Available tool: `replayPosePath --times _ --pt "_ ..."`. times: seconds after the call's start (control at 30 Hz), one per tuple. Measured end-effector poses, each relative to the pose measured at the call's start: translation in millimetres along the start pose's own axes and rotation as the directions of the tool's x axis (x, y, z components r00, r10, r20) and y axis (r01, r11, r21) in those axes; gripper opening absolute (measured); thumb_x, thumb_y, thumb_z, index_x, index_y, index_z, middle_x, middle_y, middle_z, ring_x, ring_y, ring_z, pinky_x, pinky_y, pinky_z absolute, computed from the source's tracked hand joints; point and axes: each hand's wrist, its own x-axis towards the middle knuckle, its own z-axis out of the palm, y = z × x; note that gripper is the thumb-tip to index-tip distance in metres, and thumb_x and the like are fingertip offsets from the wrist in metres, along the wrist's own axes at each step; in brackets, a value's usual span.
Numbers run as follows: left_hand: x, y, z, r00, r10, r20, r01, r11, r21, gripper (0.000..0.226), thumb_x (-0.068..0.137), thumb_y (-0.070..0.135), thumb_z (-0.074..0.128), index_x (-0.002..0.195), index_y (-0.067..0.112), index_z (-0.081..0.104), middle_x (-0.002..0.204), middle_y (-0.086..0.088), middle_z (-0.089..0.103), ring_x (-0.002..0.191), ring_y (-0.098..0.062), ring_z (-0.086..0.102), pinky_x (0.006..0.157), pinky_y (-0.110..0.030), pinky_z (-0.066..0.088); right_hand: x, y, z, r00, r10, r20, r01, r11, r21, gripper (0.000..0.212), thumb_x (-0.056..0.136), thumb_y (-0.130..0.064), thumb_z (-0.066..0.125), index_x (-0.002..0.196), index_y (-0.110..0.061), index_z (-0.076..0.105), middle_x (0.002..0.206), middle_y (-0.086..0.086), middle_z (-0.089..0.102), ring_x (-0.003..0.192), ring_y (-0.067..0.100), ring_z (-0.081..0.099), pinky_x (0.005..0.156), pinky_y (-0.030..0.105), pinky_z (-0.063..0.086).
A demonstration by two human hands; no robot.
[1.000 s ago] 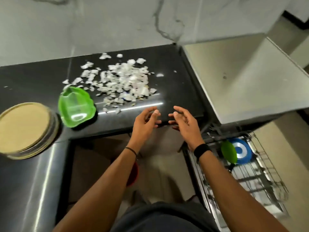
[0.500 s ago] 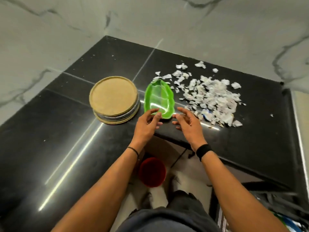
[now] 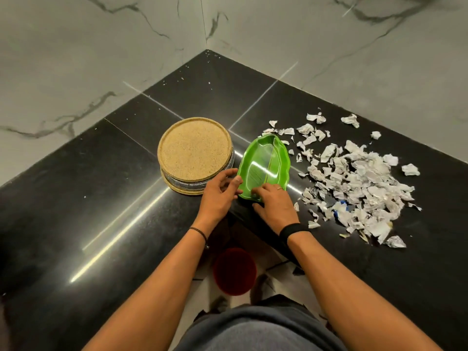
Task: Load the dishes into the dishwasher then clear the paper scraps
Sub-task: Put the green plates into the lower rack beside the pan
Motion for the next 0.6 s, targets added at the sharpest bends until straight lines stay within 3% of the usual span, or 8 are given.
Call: replayPosePath --times 0.1,0.17,0.27,0.37,0.43,0.53,0.6 --pt "5 0 -6 1.000 0.009 -0.009 -0.009 1.000 0.022 0.027 0.102 0.022 0.061 0.128 0.015 0.063 0.106 -0.007 0.075 0.085 -0.014 0.075 0.075 -0.026 0.058 2 -1 2 0.994 -0.079 -0.077 0.073 0.994 -0.083 0.013 0.077 -0.003 0.072 0.089 -0.008 0.071 0.086 0.012 0.064 0.081 0.038 0.061 0.067 0.045 0.051" --pt "9 0 -12 0.999 0.035 -0.003 -0.035 0.997 0.066 0.030 0.101 0.022 0.064 0.130 0.017 0.063 0.108 -0.006 0.075 0.090 -0.018 0.075 0.078 -0.031 0.058 0 -1 -1 0.976 -0.123 -0.179 0.099 0.986 -0.133 0.015 0.073 -0.001 0.075 0.083 -0.010 0.069 0.080 0.010 0.061 0.075 0.035 0.060 0.061 0.043 0.050" --pt "14 1 -21 0.992 0.122 0.023 -0.125 0.976 0.180 0.036 0.095 0.022 0.070 0.131 0.022 0.064 0.114 0.000 0.073 0.100 -0.016 0.071 0.089 -0.034 0.059 -5 -4 -17 0.934 -0.089 -0.345 0.052 0.992 -0.117 0.018 0.078 -0.002 0.071 0.091 -0.013 0.068 0.085 0.008 0.061 0.082 0.033 0.059 0.068 0.044 0.049" --pt "14 6 -23 0.981 0.187 0.051 -0.194 0.953 0.233 0.044 0.091 0.008 0.074 0.128 0.028 0.062 0.124 0.000 0.068 0.101 -0.009 0.068 0.091 -0.023 0.054 -14 -9 -38 0.872 -0.001 -0.489 -0.037 0.997 -0.068 0.022 0.083 0.000 0.068 0.099 -0.015 0.068 0.093 0.007 0.062 0.088 0.032 0.059 0.075 0.044 0.048" --pt "15 8 -20 0.970 0.232 0.076 -0.244 0.936 0.254 0.052 0.087 0.006 0.076 0.133 0.026 0.059 0.128 0.001 0.064 0.105 -0.013 0.066 0.091 -0.019 0.052 -26 -12 -48 0.825 0.074 -0.560 -0.094 0.996 -0.007 0.024 0.086 0.003 0.067 0.103 -0.014 0.068 0.097 0.008 0.062 0.092 0.032 0.059 0.078 0.042 0.047" --pt "18 11 -9 0.930 0.335 0.152 -0.366 0.883 0.294 0.066 0.083 0.004 0.078 0.143 0.019 0.055 0.136 -0.001 0.057 0.120 -0.017 0.057 0.099 -0.025 0.052 -60 -20 -56 0.763 0.169 -0.624 -0.151 0.985 0.083 0.022 0.088 0.004 0.065 0.105 -0.011 0.066 0.102 0.011 0.061 0.095 0.033 0.058 0.081 0.043 0.048" --pt "18 15 5 0.889 0.417 0.191 -0.458 0.829 0.321 0.071 0.080 0.001 0.079 0.144 0.015 0.054 0.141 -0.006 0.053 0.130 -0.020 0.050 0.106 -0.036 0.050 -88 -24 -60 0.730 0.215 -0.649 -0.164 0.977 0.139 0.018 0.090 0.002 0.061 0.105 -0.008 0.065 0.104 0.012 0.060 0.097 0.032 0.057 0.085 0.041 0.047"
